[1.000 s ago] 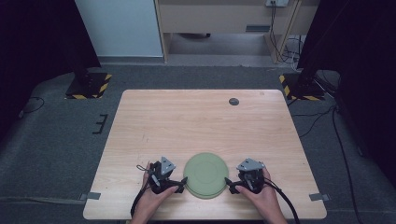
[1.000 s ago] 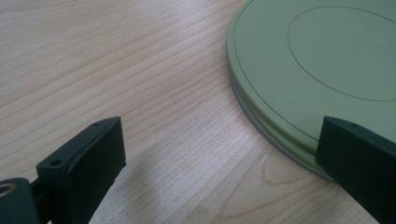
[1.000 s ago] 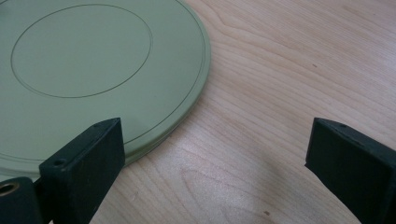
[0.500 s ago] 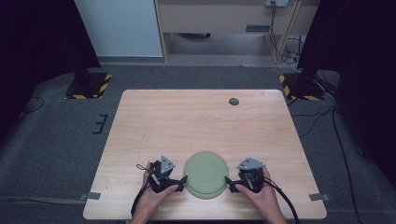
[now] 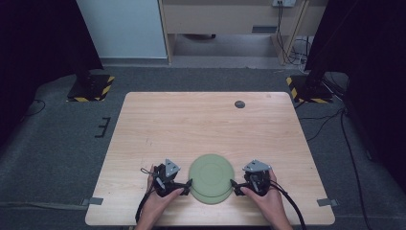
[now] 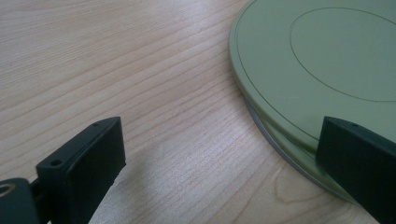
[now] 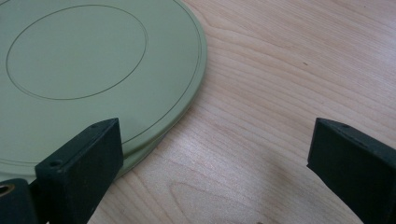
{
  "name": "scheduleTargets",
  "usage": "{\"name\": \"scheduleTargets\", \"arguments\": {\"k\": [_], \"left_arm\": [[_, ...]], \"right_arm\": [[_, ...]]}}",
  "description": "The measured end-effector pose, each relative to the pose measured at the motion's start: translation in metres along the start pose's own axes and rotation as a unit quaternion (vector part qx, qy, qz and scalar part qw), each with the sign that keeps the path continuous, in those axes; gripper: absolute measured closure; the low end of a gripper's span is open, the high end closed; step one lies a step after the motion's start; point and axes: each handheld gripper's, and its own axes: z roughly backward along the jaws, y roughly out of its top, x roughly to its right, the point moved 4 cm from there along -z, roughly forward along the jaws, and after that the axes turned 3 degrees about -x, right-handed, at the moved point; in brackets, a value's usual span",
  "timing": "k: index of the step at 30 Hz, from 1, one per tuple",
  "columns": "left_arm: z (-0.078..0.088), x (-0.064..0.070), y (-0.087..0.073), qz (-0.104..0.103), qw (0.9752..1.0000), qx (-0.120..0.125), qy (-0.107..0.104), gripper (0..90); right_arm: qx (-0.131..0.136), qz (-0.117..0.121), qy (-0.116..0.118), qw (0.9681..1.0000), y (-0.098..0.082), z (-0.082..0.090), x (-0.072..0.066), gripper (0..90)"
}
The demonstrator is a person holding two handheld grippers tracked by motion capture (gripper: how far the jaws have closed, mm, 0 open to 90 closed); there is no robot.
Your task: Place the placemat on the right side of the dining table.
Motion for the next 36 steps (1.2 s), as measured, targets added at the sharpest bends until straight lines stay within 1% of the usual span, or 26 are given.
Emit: {"name": "scheduleTargets", "arguments": {"k": [3,4,5,8,12,20,24,27,32,36], "left_arm": [[0.0008,0.0005,-0.0003,-0.002,1.0,0.0,-0.003,2.3],[0.0011,0.0008,-0.0006,-0.005,1.0,-0.001,-0.003,2.5],[0.0012,0.0015,-0.0008,-0.005,1.0,-0.001,-0.004,2.5],[0.0014,0.0024,-0.0011,-0.008,1.0,-0.002,-0.002,2.5],[0.0006,0.0022,-0.0004,-0.007,1.0,-0.002,0.001,1.4],[-0.0023,0.0014,0.0016,-0.003,1.0,0.003,0.007,1.3],[-0.0011,0.0025,0.0014,-0.005,1.0,0.003,0.007,2.6],[-0.0006,0.0036,0.0009,-0.008,1.0,0.002,0.004,2.8],[-0.0013,0.0034,0.0013,-0.006,1.0,0.002,0.006,2.1],[-0.0029,0.0025,0.0023,-0.003,1.0,0.003,0.008,1.6]], "right_arm": [[0.001,0.0,0.002,1.0,-0.0003,0.0007,-0.0004,5.4],[0.003,0.004,0.003,1.0,-0.0004,0.002,-0.0017,6.6],[0.003,0.004,0.003,1.0,-0.0004,0.002,-0.0017,6.6],[0.002,0.014,0.005,0.9999,-0.0008,0.0033,-0.0053,6.7],[0.001,0.014,0.002,0.9999,-0.0004,0.0027,-0.0048,5.5],[0.004,0.005,-0.01,0.9999,0.0026,0.0002,-0.0016,5.5],[0.006,0.003,-0.003,1.0,0.0015,0.0014,-0.0025,7.0],[0.003,0.011,0.001,0.9999,0.0004,0.0022,-0.0055,6.6],[0.004,0.013,-0.003,0.9999,0.0016,0.0019,-0.0063,5.7],[0.003,0.008,-0.006,0.9999,0.003,0.0002,-0.0046,4.8]]}}
